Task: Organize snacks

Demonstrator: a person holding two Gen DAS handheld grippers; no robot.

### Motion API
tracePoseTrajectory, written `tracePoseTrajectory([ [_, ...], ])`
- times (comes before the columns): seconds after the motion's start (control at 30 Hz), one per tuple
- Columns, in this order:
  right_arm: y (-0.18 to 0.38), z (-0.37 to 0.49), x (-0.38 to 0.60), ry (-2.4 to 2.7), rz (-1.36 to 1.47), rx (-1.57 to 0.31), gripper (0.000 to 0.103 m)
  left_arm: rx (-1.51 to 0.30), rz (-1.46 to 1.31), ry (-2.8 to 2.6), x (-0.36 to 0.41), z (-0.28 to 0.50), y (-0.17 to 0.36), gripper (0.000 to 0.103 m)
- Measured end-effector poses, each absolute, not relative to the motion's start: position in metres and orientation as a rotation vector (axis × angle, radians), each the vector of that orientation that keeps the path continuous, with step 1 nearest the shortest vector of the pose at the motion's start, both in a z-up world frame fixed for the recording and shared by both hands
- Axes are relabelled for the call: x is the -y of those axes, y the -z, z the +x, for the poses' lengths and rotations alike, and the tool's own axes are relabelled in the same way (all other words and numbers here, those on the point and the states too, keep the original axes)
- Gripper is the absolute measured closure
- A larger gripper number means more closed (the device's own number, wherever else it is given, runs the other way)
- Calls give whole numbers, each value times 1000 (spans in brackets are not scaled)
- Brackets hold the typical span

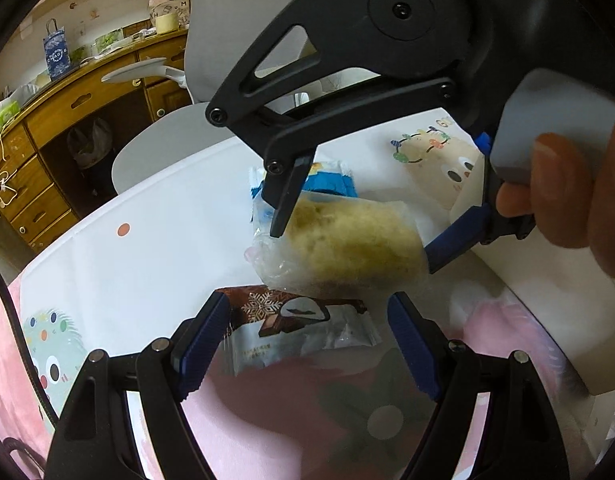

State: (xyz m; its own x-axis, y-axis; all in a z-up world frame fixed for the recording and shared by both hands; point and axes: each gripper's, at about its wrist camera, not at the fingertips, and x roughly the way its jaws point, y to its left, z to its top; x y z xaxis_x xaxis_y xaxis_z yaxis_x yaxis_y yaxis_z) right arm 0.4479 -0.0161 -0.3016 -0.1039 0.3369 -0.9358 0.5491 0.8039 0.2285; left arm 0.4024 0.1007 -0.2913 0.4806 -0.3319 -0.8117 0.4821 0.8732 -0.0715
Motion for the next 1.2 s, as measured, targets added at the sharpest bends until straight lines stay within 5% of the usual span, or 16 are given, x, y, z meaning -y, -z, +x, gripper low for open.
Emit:
tracePoseTrajectory([
  [0.37,308,454,7,178,657,-1728,13,-946,166,497,-106,408,302,37],
  [0.73,298,440,17,118,635,-1656,37,-911,159,496,-115,394,296,62],
  [1.2,282,402,33,92,618,-1614,39,-934,56,443,-133,368,288,83],
])
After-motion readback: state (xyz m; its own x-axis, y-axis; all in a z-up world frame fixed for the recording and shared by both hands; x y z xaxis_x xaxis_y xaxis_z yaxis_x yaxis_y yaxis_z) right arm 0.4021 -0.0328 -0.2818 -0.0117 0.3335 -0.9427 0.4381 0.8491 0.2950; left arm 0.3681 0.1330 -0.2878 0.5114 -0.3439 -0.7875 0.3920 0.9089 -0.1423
